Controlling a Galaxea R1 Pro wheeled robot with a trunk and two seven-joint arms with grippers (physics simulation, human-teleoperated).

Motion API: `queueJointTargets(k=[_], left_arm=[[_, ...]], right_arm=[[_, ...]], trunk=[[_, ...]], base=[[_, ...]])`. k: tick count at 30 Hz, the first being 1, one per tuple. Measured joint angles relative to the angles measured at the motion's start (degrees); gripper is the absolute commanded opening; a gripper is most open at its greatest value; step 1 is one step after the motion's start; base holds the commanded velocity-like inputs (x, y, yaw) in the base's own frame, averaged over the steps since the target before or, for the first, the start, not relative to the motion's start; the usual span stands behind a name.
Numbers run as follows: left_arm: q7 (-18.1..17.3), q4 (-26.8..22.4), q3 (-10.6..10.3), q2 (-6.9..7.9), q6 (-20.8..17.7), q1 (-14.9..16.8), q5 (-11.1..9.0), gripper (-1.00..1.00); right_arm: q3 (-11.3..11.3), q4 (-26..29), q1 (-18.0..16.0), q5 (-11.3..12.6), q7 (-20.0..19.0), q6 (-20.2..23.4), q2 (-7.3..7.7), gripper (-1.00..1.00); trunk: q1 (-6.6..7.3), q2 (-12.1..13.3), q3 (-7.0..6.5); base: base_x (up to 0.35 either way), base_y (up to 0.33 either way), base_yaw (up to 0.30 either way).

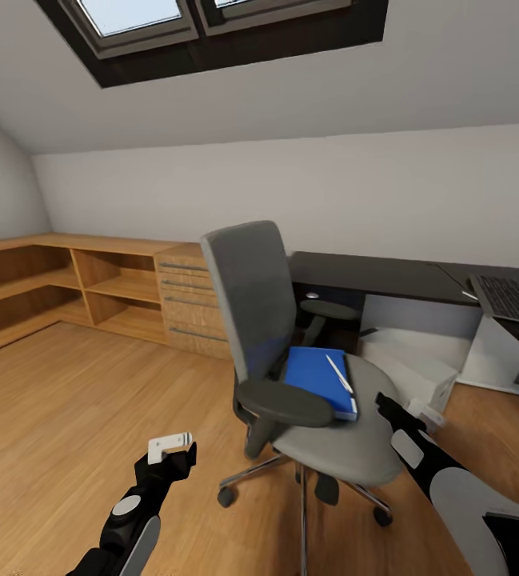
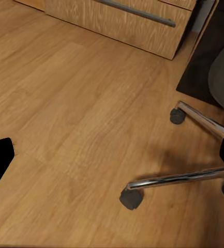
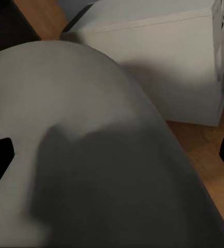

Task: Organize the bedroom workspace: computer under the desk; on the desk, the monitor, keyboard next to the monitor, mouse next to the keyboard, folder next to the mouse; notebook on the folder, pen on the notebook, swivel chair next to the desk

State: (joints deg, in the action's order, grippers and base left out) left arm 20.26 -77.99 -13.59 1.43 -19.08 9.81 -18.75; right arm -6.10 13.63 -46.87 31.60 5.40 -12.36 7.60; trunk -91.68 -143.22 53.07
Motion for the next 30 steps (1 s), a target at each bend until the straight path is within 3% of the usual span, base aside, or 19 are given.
queueJointTargets(k=[11,18,24,30], left_arm=[[0.11,0.61,-0.06,0.0,0.05,0.02,0.03,1.0],[0.26,0.63,-0.14,-0.17,0.05,0.03,0.07,1.0],[0.19,0.62,-0.17,-0.18,0.05,0.01,0.01,1.0],[0.18,0.61,-0.17,-0.17,0.05,0.01,-0.02,1.0]], right_arm=[[-0.02,0.1,0.0,-0.01,-0.01,-0.09,0.0,1.0],[0.09,-1.5,0.05,0.49,0.03,-0.08,-0.02,1.0],[0.01,-1.49,0.05,0.4,0.08,-0.1,-0.01,1.0],[0.01,-1.51,0.04,0.44,0.05,-0.09,-0.03,1.0]], trunk=[[0.0,0.0,0.0],[1.52,2.81,-1.24],[1.53,2.82,-1.25],[1.53,2.82,-1.25]], base=[[0.0,0.0,0.139],[0.0,0.0,0.032],[0.0,0.0,0.04],[0.0,0.0,0.23]])
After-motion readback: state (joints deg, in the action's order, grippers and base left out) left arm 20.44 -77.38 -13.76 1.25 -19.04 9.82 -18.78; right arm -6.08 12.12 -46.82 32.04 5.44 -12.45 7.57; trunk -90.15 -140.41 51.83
